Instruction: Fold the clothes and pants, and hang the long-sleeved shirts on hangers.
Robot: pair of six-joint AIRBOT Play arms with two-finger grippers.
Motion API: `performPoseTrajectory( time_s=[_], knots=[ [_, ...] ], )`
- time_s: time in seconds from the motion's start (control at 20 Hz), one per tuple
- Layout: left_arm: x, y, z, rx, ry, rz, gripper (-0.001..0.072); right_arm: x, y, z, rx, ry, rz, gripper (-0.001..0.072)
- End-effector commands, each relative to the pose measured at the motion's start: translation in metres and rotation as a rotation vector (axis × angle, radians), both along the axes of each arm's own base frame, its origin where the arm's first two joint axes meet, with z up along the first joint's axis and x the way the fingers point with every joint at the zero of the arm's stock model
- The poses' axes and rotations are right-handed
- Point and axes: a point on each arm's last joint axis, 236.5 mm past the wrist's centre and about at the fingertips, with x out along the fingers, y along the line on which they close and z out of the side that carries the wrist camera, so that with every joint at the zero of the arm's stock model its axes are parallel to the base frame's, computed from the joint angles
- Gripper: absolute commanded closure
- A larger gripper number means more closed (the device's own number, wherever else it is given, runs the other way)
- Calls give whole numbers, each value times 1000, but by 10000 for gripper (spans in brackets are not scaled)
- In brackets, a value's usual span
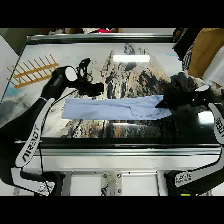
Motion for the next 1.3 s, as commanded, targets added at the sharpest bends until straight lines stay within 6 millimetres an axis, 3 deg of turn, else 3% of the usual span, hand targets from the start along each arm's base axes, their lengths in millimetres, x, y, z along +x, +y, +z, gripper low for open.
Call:
performPoseTrajectory(
  time_s=[0.0, 0.25, 0.45, 0.6, 0.8, 0.95, 1.1, 1.25],
  knots=[
    [9, -46, -39, -82, -5, -30, 702, -8, -23, 49, -189, 38, 51, 692],
    [-1, -117, -84, -129, 55, -143, 702, 3, 2, 125, -307, -36, 84, 691],
    [-12, -161, -101, -130, 68, -235, 702, 3, 30, 155, -382, -69, 128, 691],
    [-19, -180, -108, -129, 73, -277, 702, 5, 50, 167, -405, -105, 157, 691],
    [-24, -182, -120, -119, 105, -297, 702, 4, 73, 177, -402, -141, 194, 691],
    [-18, -176, -117, -118, 102, -284, 702, 4, 87, 184, -399, -167, 208, 691],
    [-4, -162, -101, -127, 83, -259, 702, 0, 101, 186, -394, -168, 222, 691],
    [25, -134, -68, -148, 31, -203, 702, 1, 118, 187, -384, -179, 218, 691]
  ],
)
